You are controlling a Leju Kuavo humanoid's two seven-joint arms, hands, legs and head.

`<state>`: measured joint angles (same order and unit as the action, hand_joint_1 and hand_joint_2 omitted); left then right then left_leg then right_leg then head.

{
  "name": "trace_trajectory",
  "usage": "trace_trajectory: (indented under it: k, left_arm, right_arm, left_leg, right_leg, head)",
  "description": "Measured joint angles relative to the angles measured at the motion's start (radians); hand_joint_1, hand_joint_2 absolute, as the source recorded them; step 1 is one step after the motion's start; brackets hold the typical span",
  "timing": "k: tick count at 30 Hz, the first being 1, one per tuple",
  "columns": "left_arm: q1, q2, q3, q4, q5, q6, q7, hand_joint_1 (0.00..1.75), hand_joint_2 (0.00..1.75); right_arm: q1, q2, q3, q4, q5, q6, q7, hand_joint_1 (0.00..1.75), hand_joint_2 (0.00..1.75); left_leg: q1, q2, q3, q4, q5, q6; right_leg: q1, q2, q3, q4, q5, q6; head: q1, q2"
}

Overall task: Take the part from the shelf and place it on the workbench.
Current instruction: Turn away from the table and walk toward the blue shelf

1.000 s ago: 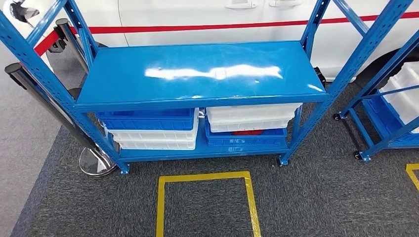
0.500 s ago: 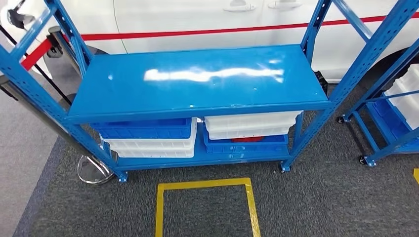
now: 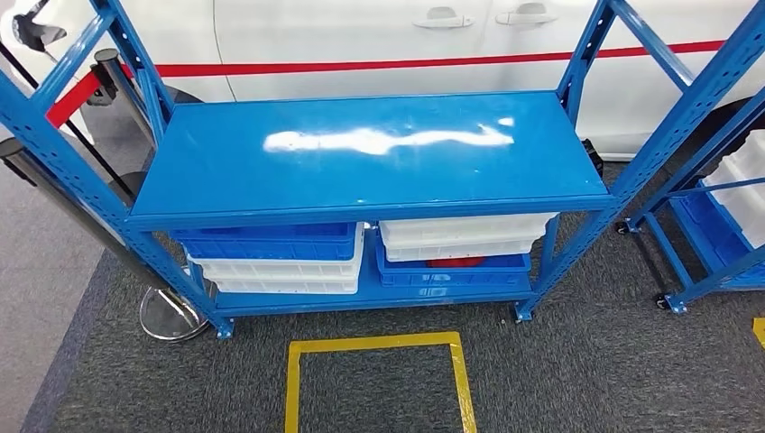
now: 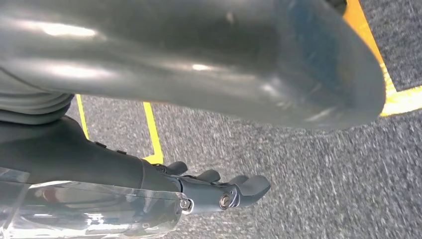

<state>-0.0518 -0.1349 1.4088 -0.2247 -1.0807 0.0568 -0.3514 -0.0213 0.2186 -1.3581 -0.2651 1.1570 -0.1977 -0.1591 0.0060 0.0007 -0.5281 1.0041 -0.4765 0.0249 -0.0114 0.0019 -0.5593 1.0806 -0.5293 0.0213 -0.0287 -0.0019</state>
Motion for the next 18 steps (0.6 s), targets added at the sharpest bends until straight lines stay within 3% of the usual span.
trace_trajectory:
  k: [3, 4, 5, 6, 8, 10, 14, 16, 18]
  left_arm:
    - [-0.001, -0.001, 0.0, 0.0, -0.004, 0.002, 0.002, 0.0, 0.0]
    - [-0.001, -0.001, 0.0, 0.0, -0.006, 0.002, 0.002, 0.0, 0.0]
    - [0.0, -0.001, 0.0, 0.0, -0.008, 0.002, 0.003, 0.0, 0.0]
    - [0.0, -0.001, 0.0, 0.0, -0.008, 0.002, 0.004, 0.0, 0.0]
    - [0.0, -0.001, 0.0, 0.0, -0.01, 0.002, 0.006, 0.0, 0.0]
    - [-0.001, -0.001, 0.0, 0.0, -0.011, 0.003, 0.01, 0.0, 0.0]
    - [-0.004, -0.001, 0.0, 0.0, -0.011, 0.004, 0.016, 0.0, 0.0]
    - [-0.004, 0.0, 0.0, 0.0, -0.011, 0.007, 0.019, 0.0, 0.0]
    - [-0.004, 0.0, 0.0, 0.0, -0.011, 0.01, 0.025, 0.0, 0.0]
  right_arm:
    - [0.001, 0.0, -0.002, 0.0, 0.001, 0.005, 0.0, 0.0, 0.0]
    - [0.001, 0.0, -0.003, 0.0, 0.001, 0.005, 0.001, 0.0, 0.0]
    - [0.002, 0.0, -0.004, 0.0, 0.002, 0.004, 0.003, 0.0, 0.44]
    - [0.002, 0.0, -0.006, 0.0, 0.002, 0.003, 0.006, 0.0, 0.87]
    - [0.002, 0.0, -0.009, 0.0, 0.002, -0.002, 0.013, 0.0, 1.75]
    - [0.001, 0.001, -0.013, 0.0, 0.003, -0.008, 0.017, 0.0, 1.75]
    - [0.0, 0.003, -0.017, -0.001, 0.009, -0.019, 0.02, 0.0, 1.75]
    - [-0.001, 0.005, -0.019, -0.001, 0.01, -0.021, 0.02, 0.0, 1.75]
    - [-0.001, 0.005, -0.021, -0.001, 0.014, -0.022, 0.024, 0.0, 1.75]
  left_leg:
    - [-0.001, 0.001, 0.003, -0.003, 0.001, 0.009]
    - [-0.002, 0.001, 0.005, -0.003, -0.002, 0.009]
    - [-0.003, 0.0, 0.007, -0.002, -0.005, 0.009]
    - [-0.003, -0.001, 0.011, -0.001, -0.008, 0.008]
    - [-0.005, -0.003, 0.019, 0.001, -0.018, 0.001]
    - [-0.009, -0.004, 0.022, 0.003, -0.027, -0.009]
    - [-0.009, -0.004, 0.025, 0.012, -0.042, -0.029]
    - [-0.005, -0.003, -0.006, 0.085, -0.088, -0.041]
    - [0.001, -0.004, -0.073, 0.219, -0.152, -0.053]
  right_leg:
    - [-0.002, 0.0, -0.092, 0.172, -0.082, 0.006]
    - [-0.002, 0.0, -0.115, 0.208, -0.086, 0.007]
    - [-0.002, 0.0, -0.122, 0.209, -0.07, 0.007]
    - [-0.003, -0.001, -0.111, 0.173, -0.036, 0.006]
    - [-0.001, -0.001, -0.057, 0.045, 0.037, 0.0]
    - [0.002, 0.0, -0.023, -0.035, 0.065, -0.01]
    - [0.001, 0.0, -0.016, -0.052, 0.065, -0.03]
    - [-0.003, -0.003, -0.013, -0.058, 0.065, -0.041]
    - [-0.002, -0.005, -0.012, -0.058, 0.062, -0.048]
  head:
    - [0.002, 0.0]
    - [0.003, 0.0]
    - [0.002, 0.0]
    - [0.003, 0.0]
    - [0.003, 0.0]
    - [0.002, 0.0]
    - [0.001, 0.0]
    - [-0.001, 0.0]
    - [-0.001, 0.0]
